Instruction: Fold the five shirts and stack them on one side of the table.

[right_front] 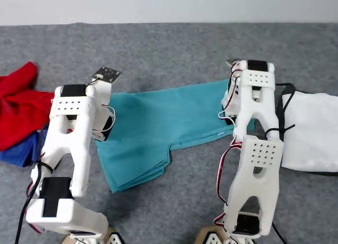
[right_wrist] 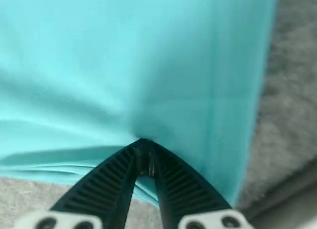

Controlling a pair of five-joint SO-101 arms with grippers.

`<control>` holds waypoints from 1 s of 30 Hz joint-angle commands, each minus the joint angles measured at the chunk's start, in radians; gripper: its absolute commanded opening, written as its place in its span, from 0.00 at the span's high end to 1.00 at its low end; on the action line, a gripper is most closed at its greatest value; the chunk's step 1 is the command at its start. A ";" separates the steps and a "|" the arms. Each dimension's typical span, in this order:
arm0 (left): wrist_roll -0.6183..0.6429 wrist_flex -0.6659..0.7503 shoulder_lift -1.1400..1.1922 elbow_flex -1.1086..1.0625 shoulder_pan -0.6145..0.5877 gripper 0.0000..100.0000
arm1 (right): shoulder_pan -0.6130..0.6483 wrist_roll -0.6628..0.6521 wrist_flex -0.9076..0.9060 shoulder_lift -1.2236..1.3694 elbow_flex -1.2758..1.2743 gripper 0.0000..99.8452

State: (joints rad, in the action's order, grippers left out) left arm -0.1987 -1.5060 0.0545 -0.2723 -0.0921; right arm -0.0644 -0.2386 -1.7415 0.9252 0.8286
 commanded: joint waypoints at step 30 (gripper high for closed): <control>-0.011 -0.167 -0.006 0.355 -0.644 0.99 | 0.352 -0.376 -0.054 -0.602 -0.344 0.99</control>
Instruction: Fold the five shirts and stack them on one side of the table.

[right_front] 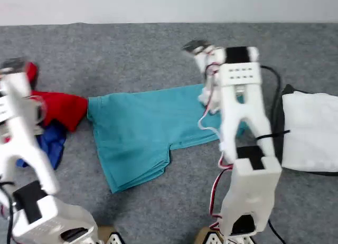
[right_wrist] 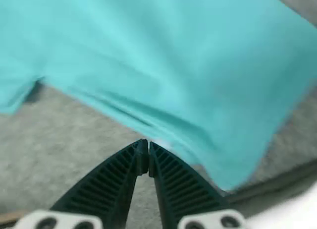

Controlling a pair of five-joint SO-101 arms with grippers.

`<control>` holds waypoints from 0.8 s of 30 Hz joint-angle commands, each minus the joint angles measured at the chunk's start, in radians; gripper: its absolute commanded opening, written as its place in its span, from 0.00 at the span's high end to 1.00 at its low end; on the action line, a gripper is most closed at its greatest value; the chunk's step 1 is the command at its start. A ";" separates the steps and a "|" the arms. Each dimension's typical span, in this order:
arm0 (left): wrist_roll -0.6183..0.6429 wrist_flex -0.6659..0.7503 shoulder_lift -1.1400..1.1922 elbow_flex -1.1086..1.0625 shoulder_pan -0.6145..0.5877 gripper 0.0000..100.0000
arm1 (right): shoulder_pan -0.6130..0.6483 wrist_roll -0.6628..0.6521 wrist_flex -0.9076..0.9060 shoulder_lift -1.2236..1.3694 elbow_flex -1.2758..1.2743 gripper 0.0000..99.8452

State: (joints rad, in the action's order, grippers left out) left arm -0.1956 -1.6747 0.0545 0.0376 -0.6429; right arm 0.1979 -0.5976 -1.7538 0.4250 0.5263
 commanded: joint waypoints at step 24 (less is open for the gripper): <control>-0.164 0.132 0.002 0.045 -0.330 0.99 | 0.806 0.029 -0.041 -0.048 -0.189 0.78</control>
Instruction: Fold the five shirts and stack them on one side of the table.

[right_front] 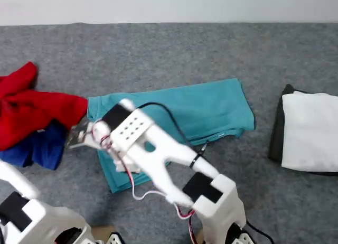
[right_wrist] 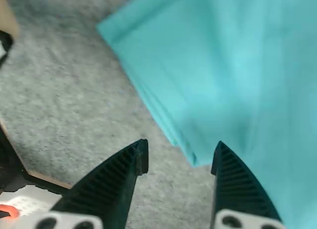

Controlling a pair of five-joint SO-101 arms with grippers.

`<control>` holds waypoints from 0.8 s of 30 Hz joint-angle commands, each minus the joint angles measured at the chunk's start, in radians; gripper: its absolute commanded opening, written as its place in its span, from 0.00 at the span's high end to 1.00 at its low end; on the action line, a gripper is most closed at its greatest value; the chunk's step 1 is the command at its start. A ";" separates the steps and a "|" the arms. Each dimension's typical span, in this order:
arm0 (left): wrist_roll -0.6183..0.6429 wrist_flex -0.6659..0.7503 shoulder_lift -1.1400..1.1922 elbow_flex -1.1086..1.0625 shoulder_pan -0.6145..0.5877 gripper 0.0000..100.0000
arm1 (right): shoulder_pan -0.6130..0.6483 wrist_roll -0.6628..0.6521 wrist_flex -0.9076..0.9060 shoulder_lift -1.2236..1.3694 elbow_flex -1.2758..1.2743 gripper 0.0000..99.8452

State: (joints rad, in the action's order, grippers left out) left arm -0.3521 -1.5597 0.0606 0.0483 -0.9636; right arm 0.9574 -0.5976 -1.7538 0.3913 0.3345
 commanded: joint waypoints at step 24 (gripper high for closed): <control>-0.009 0.020 -0.005 -0.008 -0.009 0.99 | 0.143 0.058 0.406 -0.074 -0.419 0.78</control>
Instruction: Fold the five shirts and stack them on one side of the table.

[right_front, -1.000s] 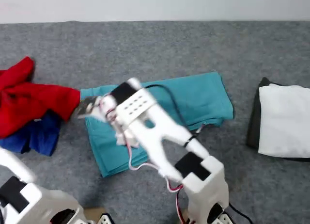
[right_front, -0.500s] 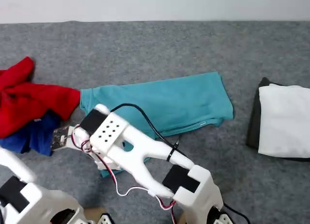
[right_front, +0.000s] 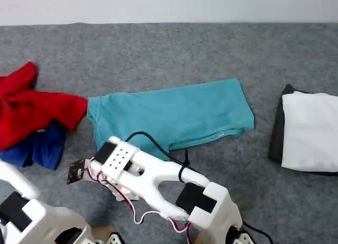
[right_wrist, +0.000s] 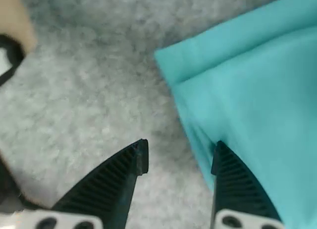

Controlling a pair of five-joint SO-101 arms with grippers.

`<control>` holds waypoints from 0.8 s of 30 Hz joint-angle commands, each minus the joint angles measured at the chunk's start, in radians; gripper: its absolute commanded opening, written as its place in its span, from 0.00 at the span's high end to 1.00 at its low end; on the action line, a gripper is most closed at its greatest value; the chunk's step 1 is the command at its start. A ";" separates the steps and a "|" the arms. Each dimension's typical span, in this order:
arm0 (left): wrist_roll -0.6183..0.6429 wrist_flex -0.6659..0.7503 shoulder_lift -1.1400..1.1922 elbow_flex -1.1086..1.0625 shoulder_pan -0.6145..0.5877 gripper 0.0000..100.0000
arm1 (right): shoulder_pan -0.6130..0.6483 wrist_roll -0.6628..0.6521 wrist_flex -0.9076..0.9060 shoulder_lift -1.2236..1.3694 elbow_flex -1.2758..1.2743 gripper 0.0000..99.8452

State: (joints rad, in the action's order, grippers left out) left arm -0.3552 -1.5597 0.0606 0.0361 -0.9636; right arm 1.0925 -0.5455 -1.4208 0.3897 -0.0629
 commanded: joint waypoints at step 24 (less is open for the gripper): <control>-0.005 0.020 -0.005 0.002 -0.005 0.99 | -0.022 0.006 0.137 0.035 -0.015 0.97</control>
State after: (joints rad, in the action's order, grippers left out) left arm -0.3552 -1.5597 0.0606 0.0361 -0.9636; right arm 1.0710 -0.5455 -1.2812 0.4081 -0.0859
